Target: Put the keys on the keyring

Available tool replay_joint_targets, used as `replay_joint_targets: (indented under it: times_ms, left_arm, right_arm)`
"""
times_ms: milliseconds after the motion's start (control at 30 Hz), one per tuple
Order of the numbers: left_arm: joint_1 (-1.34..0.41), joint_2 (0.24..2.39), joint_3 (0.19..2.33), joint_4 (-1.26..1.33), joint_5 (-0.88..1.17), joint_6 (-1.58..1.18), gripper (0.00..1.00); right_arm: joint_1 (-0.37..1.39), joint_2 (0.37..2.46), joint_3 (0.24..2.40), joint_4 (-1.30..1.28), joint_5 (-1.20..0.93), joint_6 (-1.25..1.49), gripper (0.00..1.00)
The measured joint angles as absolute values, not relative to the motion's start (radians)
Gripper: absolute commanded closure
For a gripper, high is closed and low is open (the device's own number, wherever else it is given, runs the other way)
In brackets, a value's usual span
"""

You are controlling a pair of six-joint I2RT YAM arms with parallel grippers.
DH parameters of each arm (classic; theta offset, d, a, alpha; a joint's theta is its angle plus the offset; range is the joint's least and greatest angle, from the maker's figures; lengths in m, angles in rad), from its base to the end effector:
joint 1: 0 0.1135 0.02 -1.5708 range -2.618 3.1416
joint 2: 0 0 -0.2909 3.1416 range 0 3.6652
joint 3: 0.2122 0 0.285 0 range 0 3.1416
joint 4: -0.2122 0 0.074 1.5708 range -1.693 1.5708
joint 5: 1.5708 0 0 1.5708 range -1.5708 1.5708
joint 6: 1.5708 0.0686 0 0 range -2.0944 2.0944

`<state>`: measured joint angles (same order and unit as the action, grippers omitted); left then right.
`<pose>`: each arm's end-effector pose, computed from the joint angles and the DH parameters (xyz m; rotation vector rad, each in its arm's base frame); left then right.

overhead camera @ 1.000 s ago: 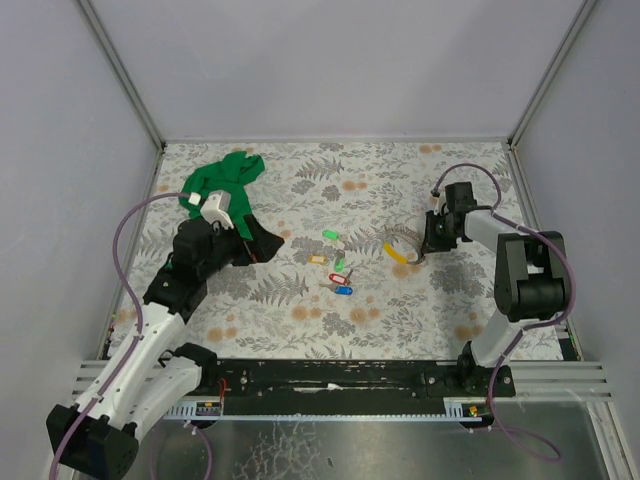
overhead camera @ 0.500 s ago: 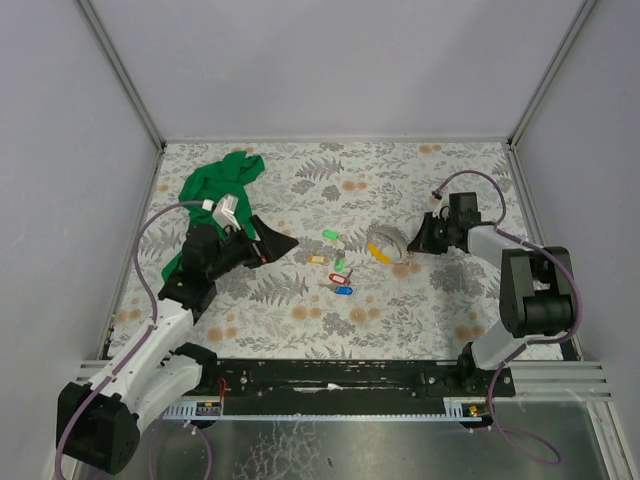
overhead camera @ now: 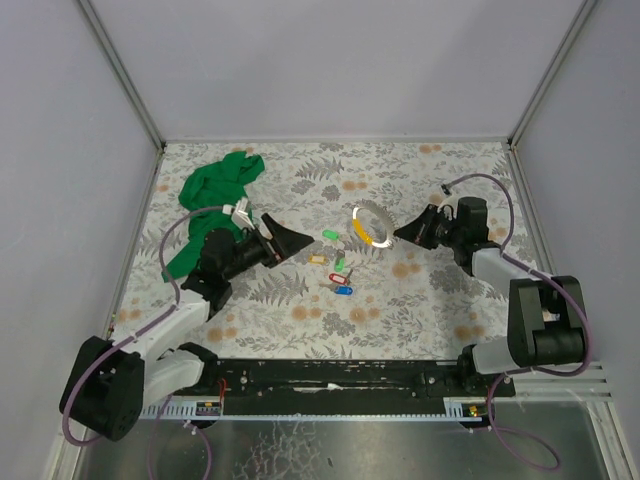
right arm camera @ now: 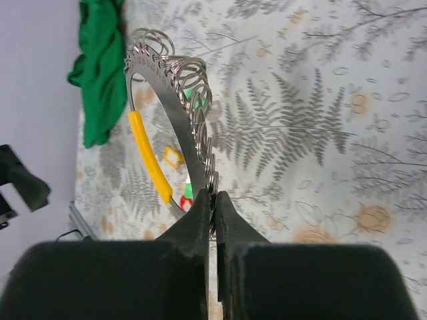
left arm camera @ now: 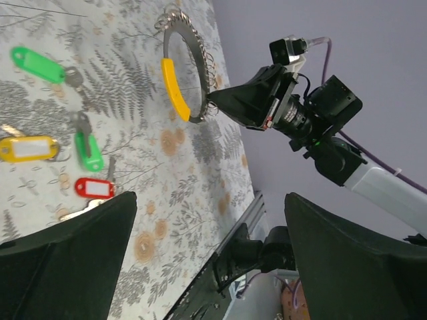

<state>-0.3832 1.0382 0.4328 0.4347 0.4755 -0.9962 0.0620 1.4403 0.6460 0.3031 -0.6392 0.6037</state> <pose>0.2373 -0.1295 0.2320 -0.2044 1.9371 -1.3797 0.3308 0.0615 0.1844 0.1596 2.1210 1.0610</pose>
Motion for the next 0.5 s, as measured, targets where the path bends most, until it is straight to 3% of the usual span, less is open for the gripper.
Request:
replay_joint_targets:
  times_ms: [367,500]
  left_arm:
    - [-0.474,1.283,0.431,0.78,0.439,-1.126,0.25]
    - [-0.497,1.37,0.431,0.894,0.414,-1.164,0.35]
  right_arm:
    - [0.199,1.359,0.574,0.551,-0.641,0.814,1.0]
    - [0.243,1.336,0.554,0.612,-0.616,0.872,1.0]
